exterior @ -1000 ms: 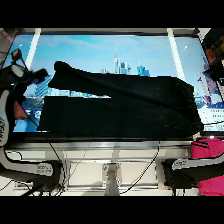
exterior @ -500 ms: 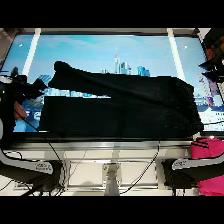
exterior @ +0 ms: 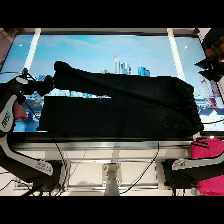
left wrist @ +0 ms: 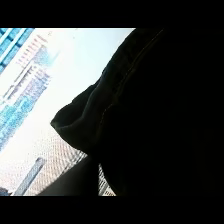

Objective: Fold the clothes and pants, and hang the long-sleeved shirts on hangers.

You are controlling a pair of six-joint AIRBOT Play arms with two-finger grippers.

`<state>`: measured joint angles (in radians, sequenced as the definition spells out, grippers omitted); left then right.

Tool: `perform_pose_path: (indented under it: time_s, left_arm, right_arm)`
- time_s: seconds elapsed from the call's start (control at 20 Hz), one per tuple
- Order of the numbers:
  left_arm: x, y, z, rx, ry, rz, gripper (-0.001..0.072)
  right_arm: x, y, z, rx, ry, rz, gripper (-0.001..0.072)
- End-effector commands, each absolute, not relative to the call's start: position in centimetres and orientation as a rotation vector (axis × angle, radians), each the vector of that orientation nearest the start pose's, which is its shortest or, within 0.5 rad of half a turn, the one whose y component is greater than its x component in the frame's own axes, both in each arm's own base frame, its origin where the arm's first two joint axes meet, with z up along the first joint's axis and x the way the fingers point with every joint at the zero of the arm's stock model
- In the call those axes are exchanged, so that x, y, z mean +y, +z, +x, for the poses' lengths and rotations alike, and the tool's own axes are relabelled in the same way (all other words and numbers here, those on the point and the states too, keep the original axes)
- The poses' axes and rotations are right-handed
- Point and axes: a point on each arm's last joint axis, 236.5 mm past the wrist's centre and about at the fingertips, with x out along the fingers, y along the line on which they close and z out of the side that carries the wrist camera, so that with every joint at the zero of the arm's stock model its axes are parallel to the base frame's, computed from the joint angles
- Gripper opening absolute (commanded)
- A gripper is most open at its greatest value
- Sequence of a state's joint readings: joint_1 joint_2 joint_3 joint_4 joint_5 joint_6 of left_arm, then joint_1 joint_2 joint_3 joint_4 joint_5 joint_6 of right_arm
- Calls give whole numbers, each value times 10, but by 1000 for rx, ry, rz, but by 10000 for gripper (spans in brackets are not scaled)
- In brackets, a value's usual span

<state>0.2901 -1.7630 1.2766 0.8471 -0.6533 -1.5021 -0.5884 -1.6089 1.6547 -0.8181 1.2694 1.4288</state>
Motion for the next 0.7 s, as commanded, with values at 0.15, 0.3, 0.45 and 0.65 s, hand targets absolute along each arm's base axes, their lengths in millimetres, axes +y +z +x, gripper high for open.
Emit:
perform_pose_path:
  time_s: [0.15, 0.3, 0.45, 0.65]
  left_arm:
    - [53, -73, 523, 964, 96, -779, 10]
    - [56, -67, 478, 1132, 56, -552, 10]
    - [62, -69, 444, 1266, 61, -449, 11]
    - [59, -55, 443, 1249, 51, -455, 83]
  right_arm:
    - [-136, 99, 486, 902, 53, 799, 530]
    - [-139, 100, 488, 887, 44, 797, 530]
    - [-141, 101, 490, 878, 39, 796, 531]
    - [-141, 100, 490, 880, 40, 796, 531]
